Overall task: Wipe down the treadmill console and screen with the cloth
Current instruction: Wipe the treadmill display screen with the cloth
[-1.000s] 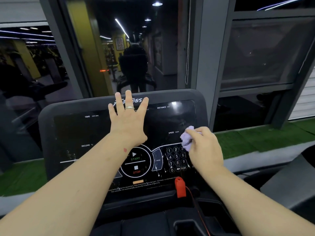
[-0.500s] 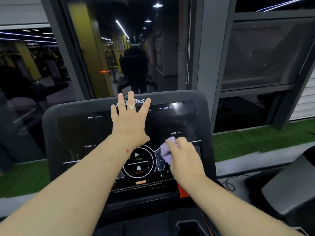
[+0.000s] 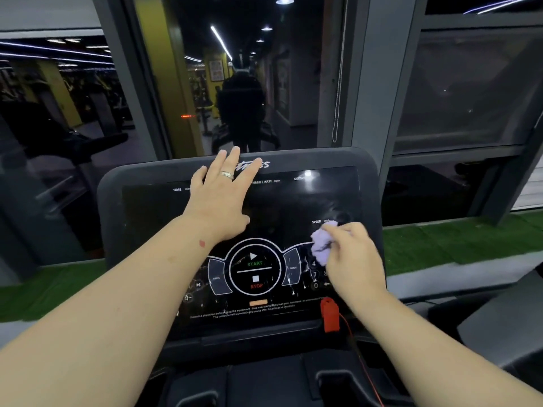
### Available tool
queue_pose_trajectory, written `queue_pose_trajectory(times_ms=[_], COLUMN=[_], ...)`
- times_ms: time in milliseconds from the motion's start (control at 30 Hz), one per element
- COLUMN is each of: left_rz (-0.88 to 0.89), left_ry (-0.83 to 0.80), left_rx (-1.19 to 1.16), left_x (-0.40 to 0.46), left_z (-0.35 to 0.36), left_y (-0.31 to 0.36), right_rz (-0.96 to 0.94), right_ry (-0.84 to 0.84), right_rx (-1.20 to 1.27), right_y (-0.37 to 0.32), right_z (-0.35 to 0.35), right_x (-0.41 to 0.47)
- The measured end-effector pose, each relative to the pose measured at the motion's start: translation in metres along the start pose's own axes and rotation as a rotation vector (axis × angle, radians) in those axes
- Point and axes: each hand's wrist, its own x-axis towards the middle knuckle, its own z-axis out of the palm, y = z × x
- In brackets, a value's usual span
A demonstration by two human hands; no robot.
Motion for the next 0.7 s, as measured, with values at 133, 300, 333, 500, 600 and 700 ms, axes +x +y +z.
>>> queue_pose_trajectory(times_ms=[133, 300, 333, 500, 600, 700], left_rz=[-0.055, -0.090, -0.088, -0.074, -0.050, -0.050], left_ry=[0.033, 0.055, 0.061, 0.106, 0.122, 0.116], left_rx=[-0.031, -0.031, -0.028, 0.000, 0.015, 0.014], left_x=[-0.004, -0.005, -0.005, -0.005, -0.006, -0.005], left_z=[0.000, 0.002, 0.002, 0.005, 0.007, 0.008], left_y=[-0.015, -0.027, -0.028, -0.028, -0.033, -0.033], right_rz=[0.030, -0.139, -0.026, -0.319, -0.423, -0.035], right_ry=[-0.025, -0.091, -0.038, -0.165, -0.173, 0.023], right_rx=[-0.079, -0.070, -0.041, -0.079, -0.115, -0.002], right_y=[-0.049, -0.031, -0.034, -0.091, -0.071, -0.062], right_z=[0.032, 0.021, 0.022, 0.051, 0.034, 0.038], right_x=[-0.021, -0.003, -0.001, -0.031, -0.010, 0.001])
